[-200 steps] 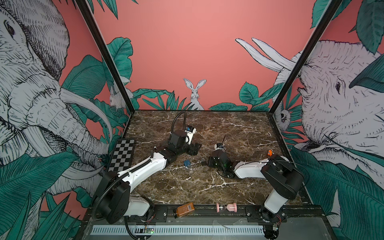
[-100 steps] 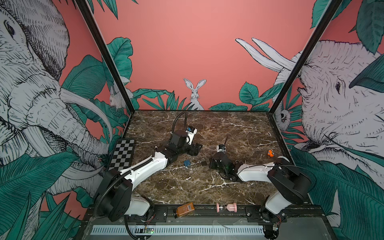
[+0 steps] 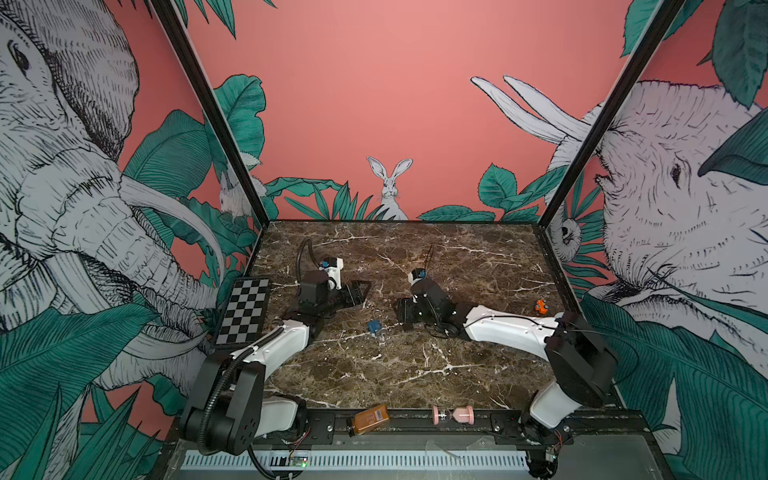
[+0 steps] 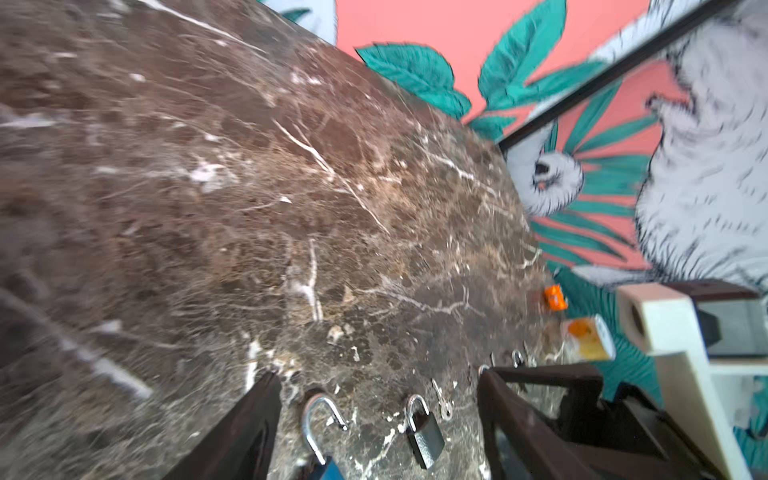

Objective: Lock with the key

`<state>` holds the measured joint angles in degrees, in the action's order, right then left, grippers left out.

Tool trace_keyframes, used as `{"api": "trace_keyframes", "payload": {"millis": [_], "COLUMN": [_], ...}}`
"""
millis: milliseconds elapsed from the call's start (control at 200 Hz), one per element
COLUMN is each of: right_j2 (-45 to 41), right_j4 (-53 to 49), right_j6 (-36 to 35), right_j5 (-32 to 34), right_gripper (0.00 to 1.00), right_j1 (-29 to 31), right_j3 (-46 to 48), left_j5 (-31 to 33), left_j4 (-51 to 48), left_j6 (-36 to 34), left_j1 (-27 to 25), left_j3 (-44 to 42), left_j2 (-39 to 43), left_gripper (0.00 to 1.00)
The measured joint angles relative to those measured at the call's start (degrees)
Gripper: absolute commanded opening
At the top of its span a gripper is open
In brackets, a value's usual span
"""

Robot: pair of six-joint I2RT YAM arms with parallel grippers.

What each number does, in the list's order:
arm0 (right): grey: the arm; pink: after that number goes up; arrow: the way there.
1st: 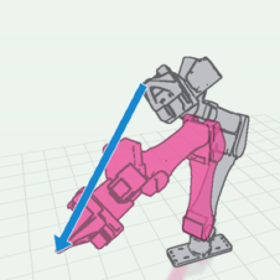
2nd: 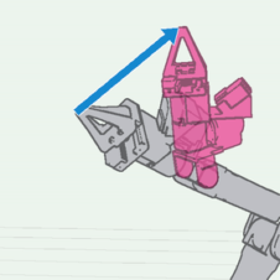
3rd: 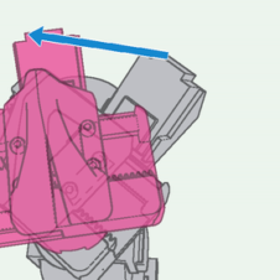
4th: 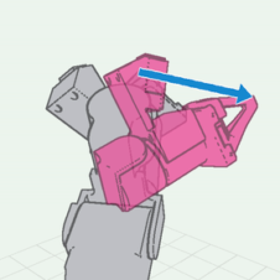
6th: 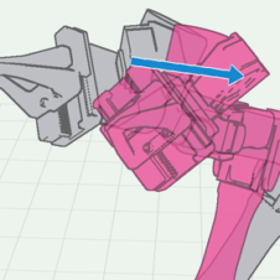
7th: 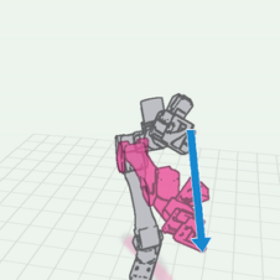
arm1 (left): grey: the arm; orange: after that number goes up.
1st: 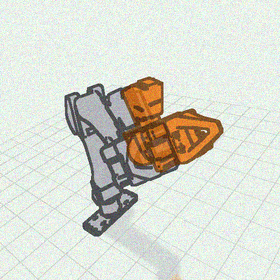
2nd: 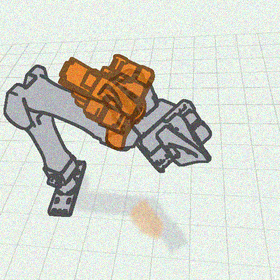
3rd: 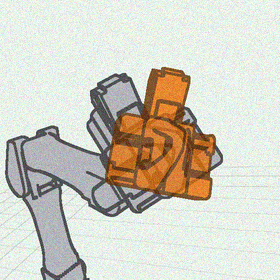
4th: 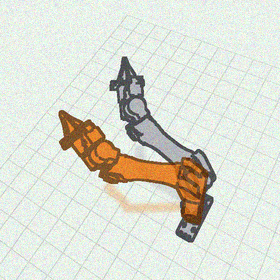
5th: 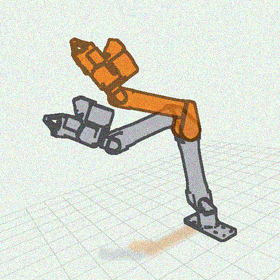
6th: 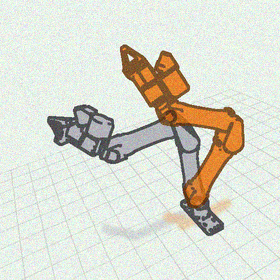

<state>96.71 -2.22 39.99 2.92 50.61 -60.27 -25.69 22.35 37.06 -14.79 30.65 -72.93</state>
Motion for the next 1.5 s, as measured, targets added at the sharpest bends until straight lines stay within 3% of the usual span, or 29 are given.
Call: {"api": "trace_keyframes", "payload": {"millis": [225,545,1500], "right_j2": [10.3,21.7,29.6], "right_j4": [-11.4,-24.4,-32.2], "right_j6": [-1.8,-5.9,-9.3], "right_j5": [1.3,1.5,2.1], "right_gripper": [0.66,0.64,0.50], "right_j1": [4.9,8.2,9.2], "right_j3": [-12.9,-28.7,-36.6], "left_j5": [-2.0,-3.3,-4.3], "left_j4": [7.8,9.3,9.3], "left_j6": [8.8,9.9,9.8], "left_j1": [7.5,8.9,9.9], "left_j3": [-6.8,-7.6,-8.8], "left_j2": [5.4,9.7,9.6], "left_gripper": [0.78,0.78,0.77]}}
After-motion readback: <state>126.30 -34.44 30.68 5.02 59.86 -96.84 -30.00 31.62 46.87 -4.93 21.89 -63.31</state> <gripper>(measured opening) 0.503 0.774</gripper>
